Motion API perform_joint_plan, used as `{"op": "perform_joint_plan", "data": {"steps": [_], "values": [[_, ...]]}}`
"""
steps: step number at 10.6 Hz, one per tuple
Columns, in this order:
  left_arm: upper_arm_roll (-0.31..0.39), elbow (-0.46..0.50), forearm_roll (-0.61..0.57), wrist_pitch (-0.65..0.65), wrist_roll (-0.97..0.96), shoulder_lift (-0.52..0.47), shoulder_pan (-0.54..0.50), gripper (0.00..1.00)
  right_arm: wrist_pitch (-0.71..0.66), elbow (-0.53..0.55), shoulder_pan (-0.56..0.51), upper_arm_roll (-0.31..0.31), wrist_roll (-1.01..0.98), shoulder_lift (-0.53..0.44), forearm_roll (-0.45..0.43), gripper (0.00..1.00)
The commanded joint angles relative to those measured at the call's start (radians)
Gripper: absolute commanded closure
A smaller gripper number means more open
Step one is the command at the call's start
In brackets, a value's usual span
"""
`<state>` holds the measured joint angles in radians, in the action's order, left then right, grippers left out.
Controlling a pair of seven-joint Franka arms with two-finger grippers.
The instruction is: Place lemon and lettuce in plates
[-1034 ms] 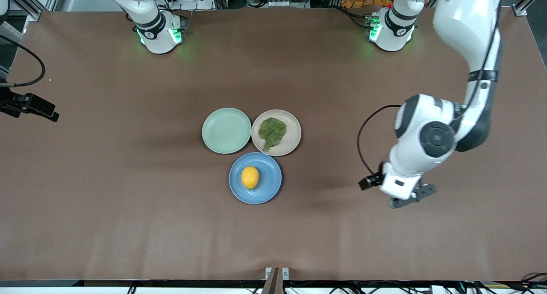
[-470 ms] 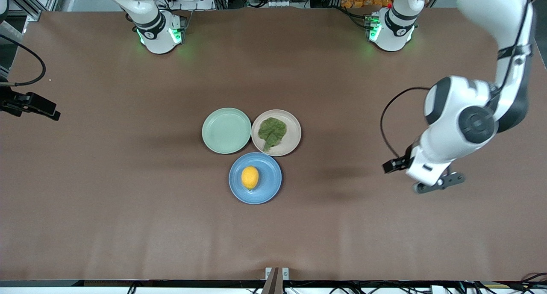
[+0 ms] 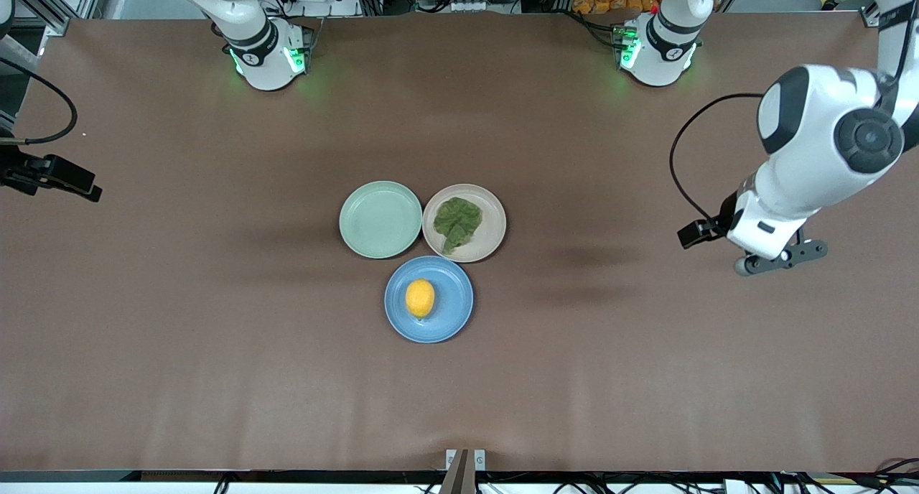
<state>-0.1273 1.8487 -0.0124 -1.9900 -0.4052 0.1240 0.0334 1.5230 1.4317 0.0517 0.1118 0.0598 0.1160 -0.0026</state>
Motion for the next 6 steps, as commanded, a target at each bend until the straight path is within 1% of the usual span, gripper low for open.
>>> {"op": "perform_joint_plan", "data": {"steps": [1,3,5,6], "values": [[-0.003,0.026,0.046,0.008,0.019,-0.104,-0.021,0.00,-0.012,-0.010,-0.004,0.000,-0.008,-0.003,0.018,0.00],[-0.005,-0.029,0.034,0.008,0.017,-0.115,-0.032,0.00,-0.012,-0.011,-0.004,0.000,-0.009,-0.003,0.018,0.00],[-0.006,-0.065,-0.009,0.011,0.017,-0.121,-0.018,0.00,-0.012,-0.011,-0.004,0.000,-0.009,-0.003,0.018,0.00],[-0.009,-0.104,-0.012,0.063,0.017,-0.126,-0.020,0.00,-0.012,-0.010,-0.003,0.000,-0.009,-0.003,0.018,0.00]]}}
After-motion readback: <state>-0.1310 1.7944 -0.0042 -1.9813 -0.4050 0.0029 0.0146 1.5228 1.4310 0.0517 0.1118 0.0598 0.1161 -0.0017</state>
